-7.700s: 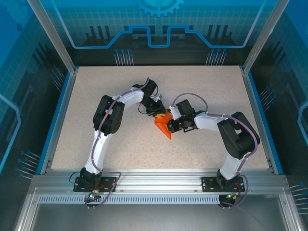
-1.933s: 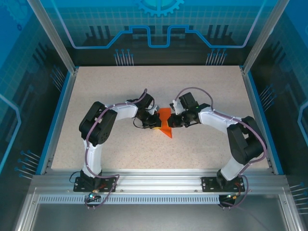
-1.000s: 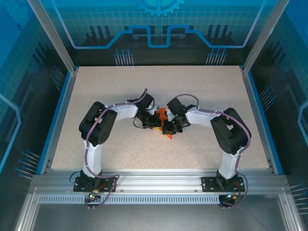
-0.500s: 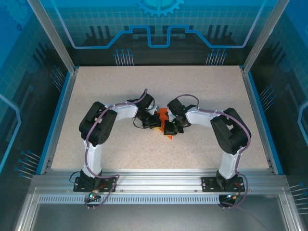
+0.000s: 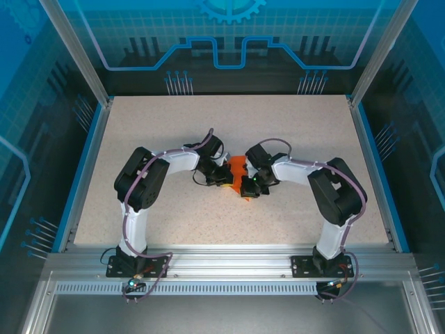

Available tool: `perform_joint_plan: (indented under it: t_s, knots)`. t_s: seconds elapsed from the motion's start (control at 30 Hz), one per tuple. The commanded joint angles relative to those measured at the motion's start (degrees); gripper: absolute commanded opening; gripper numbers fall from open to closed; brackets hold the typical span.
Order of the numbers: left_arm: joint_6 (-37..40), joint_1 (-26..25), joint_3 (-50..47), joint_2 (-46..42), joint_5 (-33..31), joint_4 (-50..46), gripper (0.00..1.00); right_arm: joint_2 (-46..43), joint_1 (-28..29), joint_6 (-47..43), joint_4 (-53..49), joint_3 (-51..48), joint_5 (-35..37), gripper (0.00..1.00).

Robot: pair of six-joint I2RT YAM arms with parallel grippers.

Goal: Fold a paper plane with a square sheet of paper (fold left side to right side)
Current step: Third fold the triangle at the center of the table.

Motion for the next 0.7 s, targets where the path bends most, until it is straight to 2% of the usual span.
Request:
perform_joint_plan:
  t_s: [0.0,0.27,0.5,0.67]
  knots:
    - [1.7,-0.1,-0.6,1.6,-6.7,-5.6,0.00,-1.8,-1.4,-0.4,-6.6,-3.0,1.6,0.00]
    - [1.8,-0.1,-0.5,1.7,-6.9,-5.6,0.00,-3.9,-2.5,-0.4,-6.0,-8.0,1.0,0.00]
    - [1.6,-0.1,-0.3,1.6,-6.5,-5.6,0.00,-5.3,-2.7,-1.7,-7.1,-6.9,-0.5,0.00]
    - [1.0,-0.1,-0.3,1.6,-5.9,-5.2,0.00,-9.5,-2.7,-2.2,-5.5,-4.4,-3.3,0.00]
